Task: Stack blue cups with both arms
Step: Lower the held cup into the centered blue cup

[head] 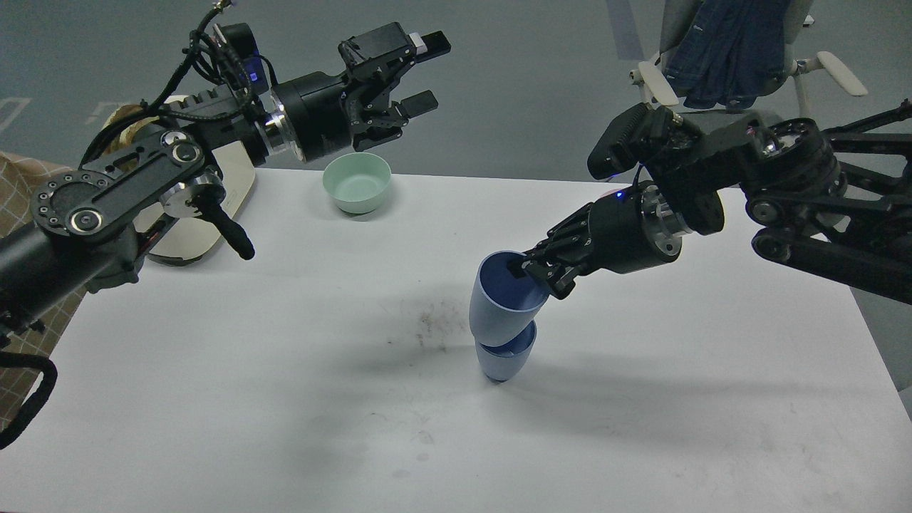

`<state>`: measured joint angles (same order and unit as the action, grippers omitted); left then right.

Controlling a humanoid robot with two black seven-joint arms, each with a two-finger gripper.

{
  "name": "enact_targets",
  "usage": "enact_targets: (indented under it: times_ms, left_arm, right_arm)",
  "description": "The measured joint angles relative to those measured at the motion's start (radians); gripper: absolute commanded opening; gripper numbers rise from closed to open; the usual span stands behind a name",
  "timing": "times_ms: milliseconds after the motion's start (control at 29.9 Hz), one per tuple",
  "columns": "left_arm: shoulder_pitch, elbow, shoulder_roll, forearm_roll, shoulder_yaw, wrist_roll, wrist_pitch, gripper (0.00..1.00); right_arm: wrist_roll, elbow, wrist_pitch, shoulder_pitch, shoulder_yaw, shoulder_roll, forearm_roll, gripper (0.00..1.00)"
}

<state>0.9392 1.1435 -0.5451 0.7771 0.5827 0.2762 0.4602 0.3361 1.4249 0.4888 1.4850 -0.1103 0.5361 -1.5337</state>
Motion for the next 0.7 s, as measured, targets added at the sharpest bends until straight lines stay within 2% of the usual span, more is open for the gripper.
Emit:
enact_targets:
  times_ms: [702]
  left_arm:
    - [-0.008,0.001,-0.013,-0.001,0.01,0.003,0.0,0.96]
  right_arm:
    - [0.0,-0.018,0.0,-0.007,-0.019,-0.026,-0.047,0.0]
